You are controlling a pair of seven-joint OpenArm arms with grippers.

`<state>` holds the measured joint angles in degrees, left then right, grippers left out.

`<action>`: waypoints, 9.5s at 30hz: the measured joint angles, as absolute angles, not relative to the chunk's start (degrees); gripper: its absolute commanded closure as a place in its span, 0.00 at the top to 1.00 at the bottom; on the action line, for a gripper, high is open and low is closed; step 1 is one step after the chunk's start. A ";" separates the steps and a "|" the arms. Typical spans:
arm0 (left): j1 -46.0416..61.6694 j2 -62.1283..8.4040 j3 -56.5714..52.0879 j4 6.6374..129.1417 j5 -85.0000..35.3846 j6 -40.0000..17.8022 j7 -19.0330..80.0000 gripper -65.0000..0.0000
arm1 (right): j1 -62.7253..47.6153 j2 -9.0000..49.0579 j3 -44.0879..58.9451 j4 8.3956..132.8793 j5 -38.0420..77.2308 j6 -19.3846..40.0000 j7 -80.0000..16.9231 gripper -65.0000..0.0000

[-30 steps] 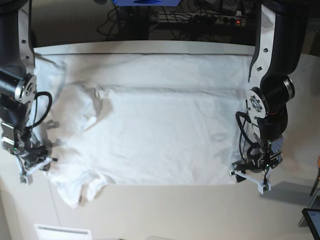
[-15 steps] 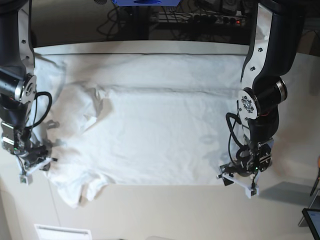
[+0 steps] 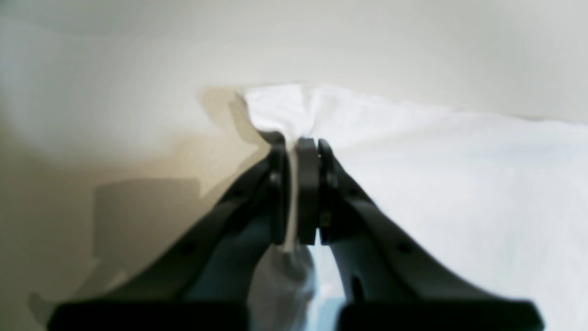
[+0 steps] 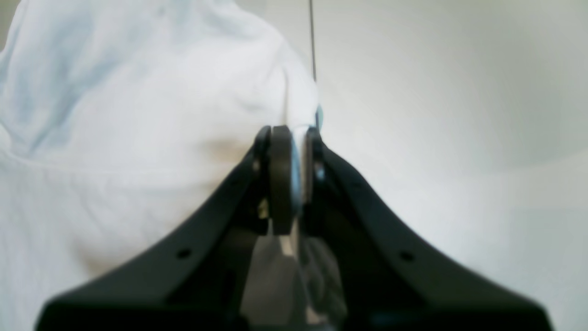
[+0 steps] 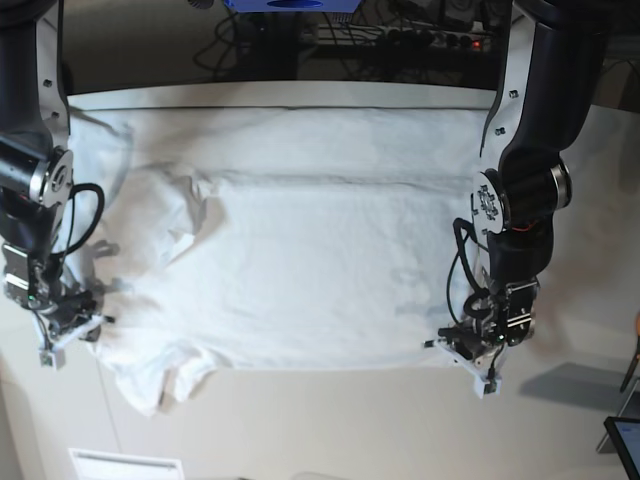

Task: Fold the T-shirt properly
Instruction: 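Lift the side edges with both grippers and fold them toward the shirt's middle, then drag the hem corner with the right gripper toward the collar side, then pull the right gripper's corner further along, tucking the shirt into a long strip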

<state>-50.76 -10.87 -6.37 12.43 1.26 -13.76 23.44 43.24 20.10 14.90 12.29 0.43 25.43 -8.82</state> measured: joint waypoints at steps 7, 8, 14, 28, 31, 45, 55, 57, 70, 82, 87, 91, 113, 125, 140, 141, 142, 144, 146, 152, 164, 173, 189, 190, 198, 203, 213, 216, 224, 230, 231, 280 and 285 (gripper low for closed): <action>-49.80 -11.60 -2.28 17.19 1.10 -14.92 27.90 0.00 | 42.50 19.81 14.90 16.01 -0.05 25.41 -7.70 0.00; -49.76 -11.68 -1.80 18.04 1.02 -15.07 28.91 0.00 | 42.50 19.81 14.90 16.56 -0.01 25.45 -7.70 0.00; -48.31 -11.73 -1.76 28.64 0.82 -22.92 36.91 0.00 | 42.76 19.99 14.87 18.24 6.52 21.74 -8.95 0.00; -35.42 -11.27 -1.52 56.69 -0.23 -24.08 50.35 0.00 | 42.37 20.80 14.87 18.24 6.85 20.91 -9.78 0.00; -33.30 -11.66 -1.52 60.71 -0.49 -24.10 52.03 0.00 | 42.17 20.78 14.87 18.26 7.01 20.95 -11.60 0.00; -24.38 -11.55 -1.61 79.96 -1.32 -29.47 61.12 0.00 | 33.43 19.99 21.63 39.64 8.91 21.82 -24.18 0.00; -16.05 -10.63 -1.52 87.79 -0.27 -30.09 62.50 0.00 | 27.35 19.31 21.80 49.25 8.99 20.99 -31.46 0.00; -14.87 -10.70 -1.56 89.23 -0.08 -30.09 62.52 0.00 | 26.17 18.83 21.87 52.25 8.95 20.95 -33.98 0.00; -9.76 -12.03 -1.10 90.28 0.80 -30.04 62.52 0.00 | 21.15 15.62 22.06 63.48 9.06 20.14 -41.54 0.00; -7.55 -13.96 2.90 90.26 1.41 -29.87 62.57 0.00 | 18.02 15.33 22.11 63.37 9.10 20.05 -39.88 0.00; -7.57 -13.74 5.06 90.26 4.38 -29.87 62.52 0.00 | 16.49 15.33 22.11 63.35 9.10 18.24 -39.94 0.00; -7.57 -12.75 6.13 90.26 7.38 -29.89 62.11 0.00 | 16.14 15.31 22.11 63.22 9.32 15.40 -39.88 0.00; -8.08 -12.60 6.55 90.11 7.29 -30.04 61.49 0.00 | 14.57 14.02 36.95 67.64 9.74 14.85 -40.45 0.40; -8.08 -12.86 6.42 90.04 8.54 -29.89 62.30 0.00 | 14.06 13.78 32.29 82.56 8.54 8.75 -43.42 0.40; -8.05 -12.53 6.09 90.50 8.58 -29.87 62.30 0.00 | 33.54 14.09 6.48 44.82 8.71 15.94 -27.46 0.41; -8.08 -12.53 6.24 90.48 8.60 -29.87 62.35 0.00 | 34.94 14.37 5.21 41.56 8.82 15.97 -26.04 0.41; -8.01 -12.56 6.28 90.50 8.62 -29.89 62.35 0.00 | 36.10 14.44 4.14 38.65 8.78 15.79 -24.47 0.41; -8.05 -12.58 6.35 90.48 8.60 -29.87 62.35 0.00 | 38.44 14.83 1.78 33.93 8.80 15.79 -22.63 0.44; -8.05 -12.53 6.37 90.50 8.60 -29.87 62.35 0.00 | 39.57 14.87 0.32 31.77 8.67 15.79 -21.89 0.47; -8.05 -12.53 6.37 90.50 8.60 -29.87 62.35 0.00 | 39.83 14.85 -0.58 31.31 8.67 15.79 -21.26 0.51; -7.94 -11.62 6.37 90.50 8.82 -29.87 62.65 0.00 | 39.92 14.31 -3.84 23.46 9.08 16.29 -12.95 0.50; -8.12 -11.60 6.37 90.50 8.82 -29.87 62.72 0.00 | 40.62 14.39 -3.73 21.87 9.08 15.86 -12.34 0.06; -8.36 -11.55 6.13 94.83 8.80 -29.87 62.76 0.00 | 33.71 14.33 -2.46 39.99 8.75 15.49 -24.21 0.00; -8.34 -11.55 6.09 95.24 8.78 -29.87 62.74 0.00 | 32.80 14.28 -1.78 43.53 8.84 15.55 -26.70 0.00; -8.03 -11.57 6.44 95.26 8.80 -29.87 62.98 0.00 | 23.27 11.46 7.92 71.37 8.78 15.53 -44.82 0.00; -7.55 -11.55 6.46 95.22 8.78 -29.87 62.98 0.00 | 17.23 9.02 10.83 84.38 9.41 15.81 -50.68 0.00; -7.44 -11.57 6.55 95.20 8.78 -29.87 62.98 0.00 | 8.40 3.81 15.46 106.00 8.86 15.51 -64.45 0.00; -7.44 -11.60 6.52 95.20 8.78 -29.89 63.00 0.00 | 6.39 2.07 16.38 107.50 9.21 15.59 -64.40 0.00; -7.42 -11.57 6.52 95.20 8.78 -29.91 62.98 0.00 | -3.16 0.45 16.51 112.97 10.22 15.86 -63.42 0.00; -7.42 -11.57 6.55 95.20 8.78 -29.91 63.00 0.00 | -9.08 0.38 16.93 112.99 19.38 15.70 -62.92 0.00; -7.42 -11.60 6.52 95.20 8.80 -29.91 63.00 0.00 | -9.96 0.49 16.97 112.99 20.45 15.62 -61.93 0.00; 2.28 -16.84 6.74 110.00 8.69 -34.79 62.96 0.00 | -18.31 4.73 16.36 110.02 25.17 15.55 -58.13 0.00; 2.70 -17.37 6.76 110.00 8.73 -40.03 62.83 0.00 | -18.39 4.84 16.36 110.02 25.17 15.55 -58.11 0.00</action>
<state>2.70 -17.37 6.76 110.00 8.73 -40.03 62.83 -18.39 4.84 16.36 110.02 25.17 15.55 -58.11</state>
